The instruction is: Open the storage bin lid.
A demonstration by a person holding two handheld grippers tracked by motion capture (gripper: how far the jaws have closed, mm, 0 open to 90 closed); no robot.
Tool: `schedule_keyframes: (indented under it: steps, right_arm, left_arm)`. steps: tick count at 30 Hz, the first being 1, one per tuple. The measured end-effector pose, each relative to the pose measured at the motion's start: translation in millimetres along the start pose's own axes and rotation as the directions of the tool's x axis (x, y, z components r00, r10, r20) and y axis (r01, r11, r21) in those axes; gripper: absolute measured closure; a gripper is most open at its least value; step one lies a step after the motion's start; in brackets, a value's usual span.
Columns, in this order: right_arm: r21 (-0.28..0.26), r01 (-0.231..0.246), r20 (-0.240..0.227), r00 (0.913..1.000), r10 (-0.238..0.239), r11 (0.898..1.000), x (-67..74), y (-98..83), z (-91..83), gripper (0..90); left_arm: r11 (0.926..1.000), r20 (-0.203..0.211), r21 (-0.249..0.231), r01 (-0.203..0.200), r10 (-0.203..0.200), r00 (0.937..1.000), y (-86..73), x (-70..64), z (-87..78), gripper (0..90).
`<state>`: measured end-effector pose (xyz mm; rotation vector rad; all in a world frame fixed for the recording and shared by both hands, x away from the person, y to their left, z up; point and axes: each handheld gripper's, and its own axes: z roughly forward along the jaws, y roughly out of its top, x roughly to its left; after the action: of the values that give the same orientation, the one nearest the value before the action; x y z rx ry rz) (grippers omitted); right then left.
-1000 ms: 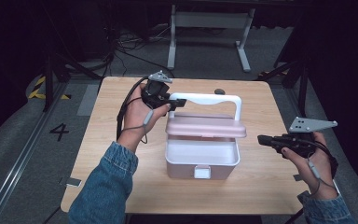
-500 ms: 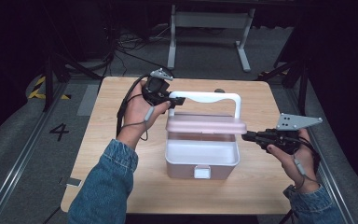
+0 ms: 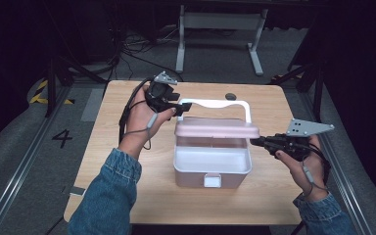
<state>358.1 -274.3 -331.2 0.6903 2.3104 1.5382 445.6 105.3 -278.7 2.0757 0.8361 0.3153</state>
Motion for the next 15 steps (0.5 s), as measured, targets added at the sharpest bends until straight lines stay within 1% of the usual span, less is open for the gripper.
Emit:
schedule_keyframes:
  steps: [3,8,11,14,15]
  right_arm:
    - [-0.002,-0.002,0.004,1.0,0.002,1.0,0.1,0.7,0.3,90.0]
    - [-0.017,-0.003,0.011,0.9999,0.004,1.0,-0.7,2.0,0.9,90.0]
    - [-0.026,-0.01,0.013,0.9999,0.01,1.0,-1.6,2.7,1.2,90.0]
    - [-0.032,-0.016,0.017,0.9997,0.017,0.999,-2.0,3.5,1.4,90.0]
    - [-0.036,-0.015,0.019,0.9997,0.015,0.999,-2.3,3.9,1.6,90.0]
  left_arm:
    - [1.0,-0.009,-0.007,0.003,-0.003,1.0,-3.8,1.0,-7.0,42.3]
    - [0.9997,-0.025,-0.022,-0.014,0.014,0.9996,-9.8,3.2,-20.9,40.6]
    - [0.9995,-0.02,-0.032,-0.008,0.007,0.9998,-14.6,3.7,-29.7,40.2]
    - [0.999,-0.029,-0.039,-0.023,0.022,0.9994,-19.7,3.9,-37.9,39.0]
    - [0.9991,-0.032,-0.032,-0.028,0.027,0.9991,-21.2,3.8,-41.0,38.2]
